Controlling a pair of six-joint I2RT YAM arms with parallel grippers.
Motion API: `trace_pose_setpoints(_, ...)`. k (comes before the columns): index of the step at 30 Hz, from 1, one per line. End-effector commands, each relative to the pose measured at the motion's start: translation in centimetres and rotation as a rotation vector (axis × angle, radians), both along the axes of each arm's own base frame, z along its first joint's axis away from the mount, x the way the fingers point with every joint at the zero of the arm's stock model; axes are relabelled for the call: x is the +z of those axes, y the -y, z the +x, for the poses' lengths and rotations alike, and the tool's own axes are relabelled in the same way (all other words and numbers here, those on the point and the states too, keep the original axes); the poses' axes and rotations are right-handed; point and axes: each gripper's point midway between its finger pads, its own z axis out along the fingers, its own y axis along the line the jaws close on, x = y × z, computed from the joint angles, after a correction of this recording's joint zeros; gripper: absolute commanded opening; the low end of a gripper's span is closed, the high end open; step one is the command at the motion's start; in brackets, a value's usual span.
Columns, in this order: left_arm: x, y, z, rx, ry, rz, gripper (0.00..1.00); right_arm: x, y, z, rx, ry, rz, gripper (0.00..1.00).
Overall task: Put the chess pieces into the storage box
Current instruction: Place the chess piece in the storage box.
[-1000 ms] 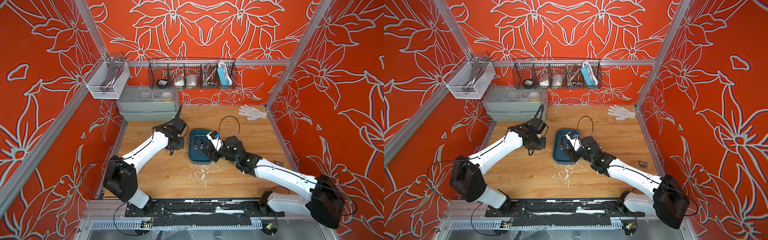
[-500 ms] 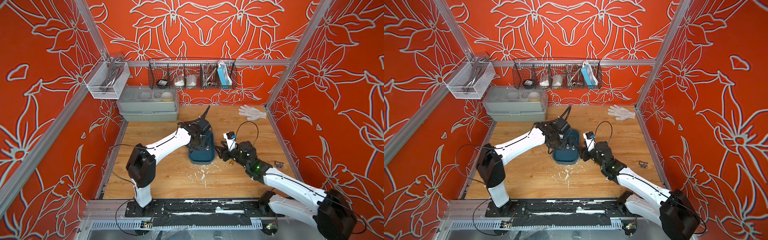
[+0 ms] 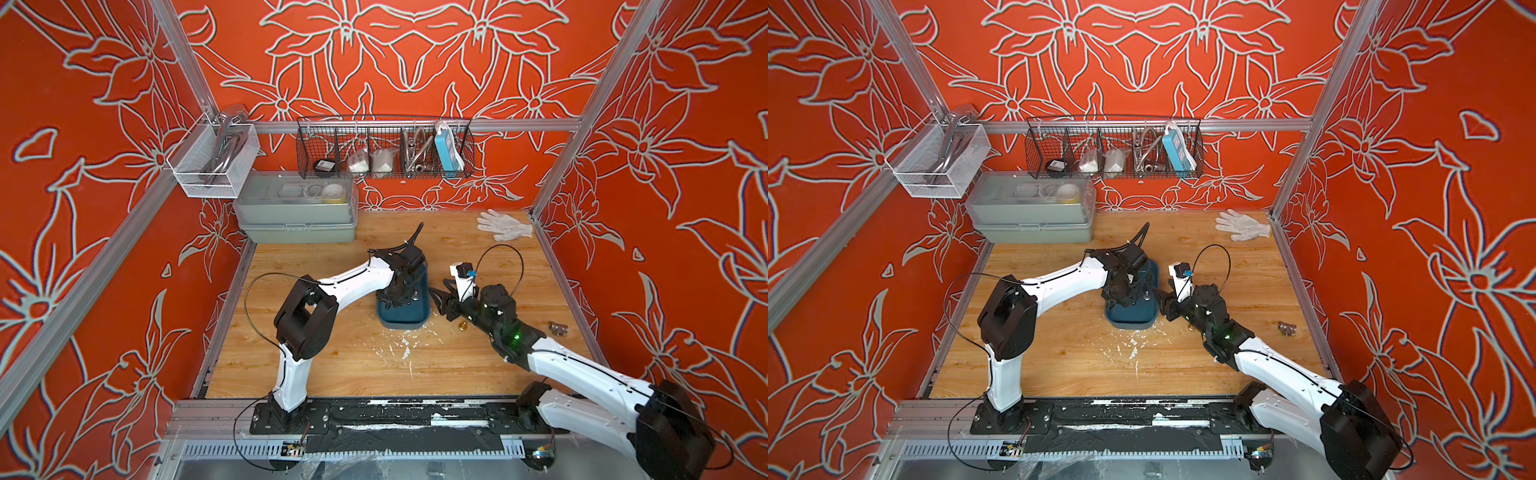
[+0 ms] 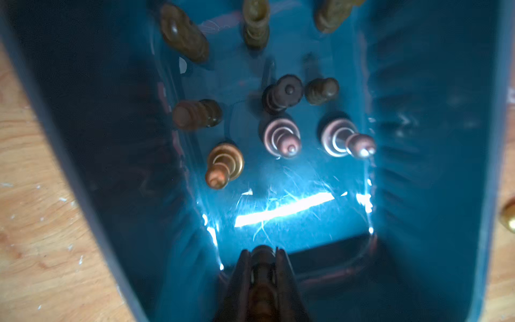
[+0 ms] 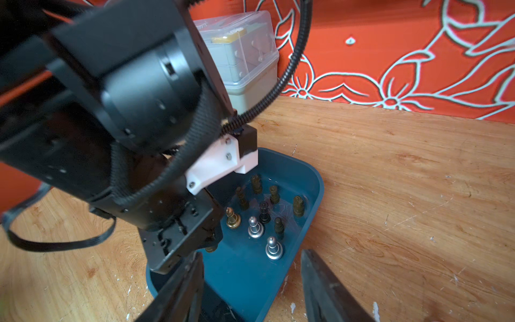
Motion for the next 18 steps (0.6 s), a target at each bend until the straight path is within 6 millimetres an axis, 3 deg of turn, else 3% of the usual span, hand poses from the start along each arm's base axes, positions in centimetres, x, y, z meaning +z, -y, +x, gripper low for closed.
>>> trace_pose_setpoints(1,-1.1,-0.4,1.0,0.011,0.004,0.029,0.13,0.1,0.0,-0.2,0.005,0.01,0.024,0.6)
trace_pose_setpoints(18,-4.1,-1.3,2.3,0.036,-0.011,0.06,0.14,0.0,-0.1,-0.4,0.02,0.017,0.03,0.6)
